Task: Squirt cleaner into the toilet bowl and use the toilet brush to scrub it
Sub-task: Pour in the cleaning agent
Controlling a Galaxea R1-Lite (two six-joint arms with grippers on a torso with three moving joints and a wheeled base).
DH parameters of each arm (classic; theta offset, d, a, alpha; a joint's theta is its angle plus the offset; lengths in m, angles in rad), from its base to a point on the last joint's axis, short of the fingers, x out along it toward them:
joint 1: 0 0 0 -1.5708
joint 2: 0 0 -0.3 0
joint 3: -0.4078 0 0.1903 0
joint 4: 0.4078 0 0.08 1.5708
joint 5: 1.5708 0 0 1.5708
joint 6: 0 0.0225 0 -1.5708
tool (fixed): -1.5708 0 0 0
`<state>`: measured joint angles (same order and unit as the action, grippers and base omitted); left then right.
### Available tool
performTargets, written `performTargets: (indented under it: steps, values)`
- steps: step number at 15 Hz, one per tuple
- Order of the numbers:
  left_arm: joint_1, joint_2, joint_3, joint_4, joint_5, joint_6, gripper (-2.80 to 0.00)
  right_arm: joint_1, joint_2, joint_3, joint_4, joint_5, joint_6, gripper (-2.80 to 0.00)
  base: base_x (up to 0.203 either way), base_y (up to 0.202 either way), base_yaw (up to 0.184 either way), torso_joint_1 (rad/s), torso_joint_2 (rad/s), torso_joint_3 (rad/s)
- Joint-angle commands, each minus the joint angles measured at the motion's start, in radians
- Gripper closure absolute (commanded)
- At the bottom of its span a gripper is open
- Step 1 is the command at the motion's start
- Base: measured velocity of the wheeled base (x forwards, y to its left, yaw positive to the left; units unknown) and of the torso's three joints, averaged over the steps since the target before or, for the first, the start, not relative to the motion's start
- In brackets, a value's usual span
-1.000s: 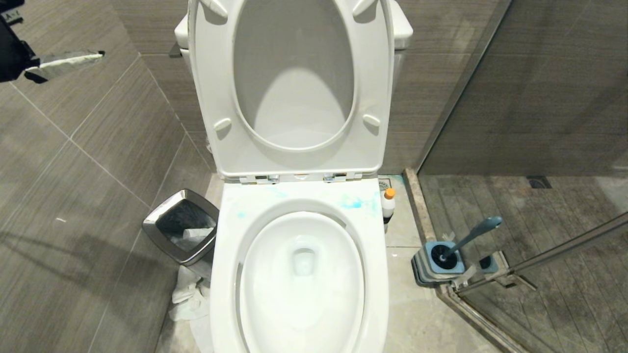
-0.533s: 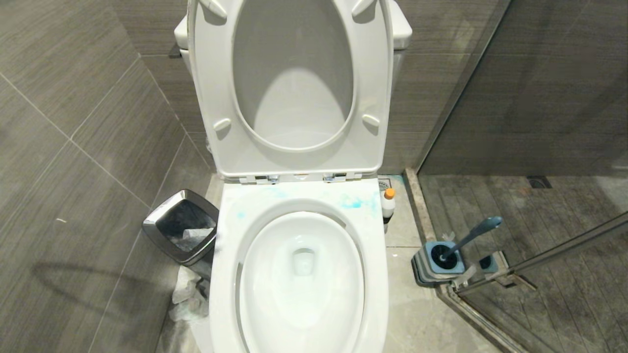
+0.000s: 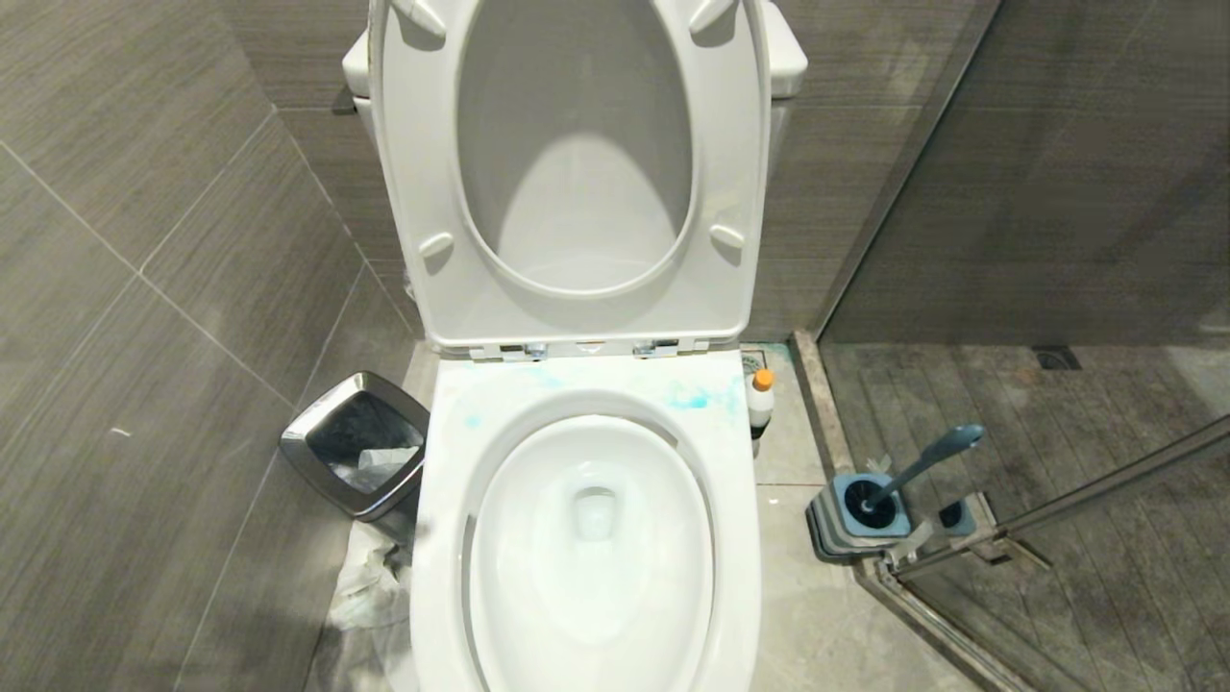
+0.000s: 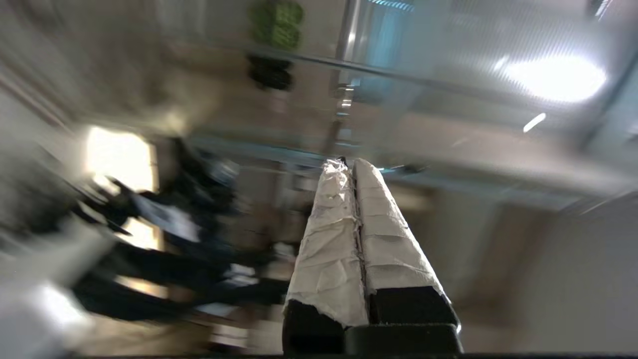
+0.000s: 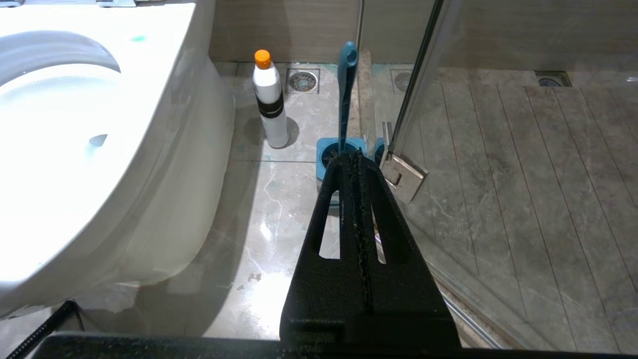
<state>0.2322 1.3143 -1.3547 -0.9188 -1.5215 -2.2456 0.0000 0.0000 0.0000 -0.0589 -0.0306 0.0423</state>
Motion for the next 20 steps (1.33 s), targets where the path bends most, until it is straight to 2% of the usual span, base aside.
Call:
performTargets:
  steps: [1, 4, 5, 6, 7, 9, 10, 11, 12, 14, 15, 16, 17, 18, 20]
  values:
    - [-0.036, -0.066, 0.012, 0.361, -0.009, 0.004, 0.00, 0.000, 0.000, 0.025, -0.001, 0.000, 0.001, 0.00, 0.000, 0.000, 0.000, 0.000, 0.00, 0.000]
    - [-0.053, -0.030, 0.063, 0.409, -0.009, 0.206, 0.00, 0.000, 0.000, 0.025, -0.001, 0.000, 0.001, 0.00, 0.000, 0.000, 0.000, 0.000, 0.00, 0.000]
    - [-0.043, 0.011, 0.066, 0.436, -0.008, 0.245, 0.00, 0.000, 0.000, 0.025, -0.001, 0.000, 0.001, 0.00, 0.000, 0.000, 0.000, 0.000, 0.00, 0.000]
    - [-0.025, 0.047, 0.068, 0.487, 0.012, 0.258, 0.00, 0.000, 0.000, 0.026, -0.001, 0.000, 0.001, 0.00, 0.000, 0.000, 0.000, 0.000, 0.00, 0.000]
    - [-0.018, 0.066, 0.069, 0.599, 0.057, 0.260, 0.00, 0.000, 0.000, 0.025, -0.001, 0.000, 0.001, 0.00, 0.000, 0.000, 0.000, 0.000, 0.00, 0.000]
    - [-0.033, 0.075, 0.066, 0.923, 0.192, 0.263, 0.00, 0.000, 0.000, 0.025, -0.001, 0.000, 0.001, 0.00, 0.000, 0.000, 0.000, 0.000, 0.00, 0.000]
    - [-0.061, 0.070, 0.068, 1.054, 0.259, 0.291, 0.00, 0.000, 0.000, 0.025, -0.001, 0.000, 0.001, 0.00, 0.000, 0.000, 0.000, 0.000, 0.00, 0.000]
    - [-0.079, 0.060, 0.079, 1.137, 0.304, 0.383, 0.00, 0.000, 0.000, 0.025, -0.001, 0.000, 0.001, 0.00, 0.000, 0.000, 0.000, 0.000, 0.00, 0.000]
    - [-0.084, 0.050, 0.084, 1.181, 0.340, 0.528, 0.00, 0.000, 0.000, 0.026, -0.001, 0.000, 0.001, 0.00, 0.000, 0.000, 0.000, 0.000, 0.00, 0.000]
    - [-0.107, 0.047, 0.066, 1.278, 0.469, 0.934, 0.00, 0.000, 0.000, 0.026, -0.001, 0.000, 0.001, 0.00, 0.000, 0.000, 0.000, 0.000, 0.00, 0.000]
    - [-0.152, 0.053, 0.052, 1.358, 0.596, 1.182, 0.00, 0.000, 0.000, 0.025, -0.001, 0.000, 0.001, 0.00, 0.000, 0.000, 0.000, 0.000, 0.00, 0.000]
    - [-0.210, 0.057, 0.041, 1.433, 0.783, 1.441, 0.00, 0.000, 0.000, 0.025, -0.001, 0.000, 0.001, 0.00, 0.000, 0.000, 0.000, 0.000, 0.00, 0.000]
    - [-0.261, 0.057, 0.029, 1.463, 0.922, 1.655, 0.00, 0.000, 0.000, 0.025, -0.001, 0.000, 0.001, 0.00, 0.000, 0.000, 0.000, 0.000, 0.00, 0.000]
    - [-0.295, 0.049, 0.012, 1.432, 1.011, 1.842, 0.00, 0.000, 0.000, 0.025, -0.001, 0.000, 0.001, 0.00, 0.000, 0.000, 0.000, 0.000, 0.00, 0.000]
    - [-0.322, 0.010, -0.007, 1.233, 1.138, 2.188, 0.00, 0.000, 0.000, 0.025, -0.001, 0.000, 0.001, 0.00, 0.000, 0.000, 0.000, 0.000, 0.00, 0.000]
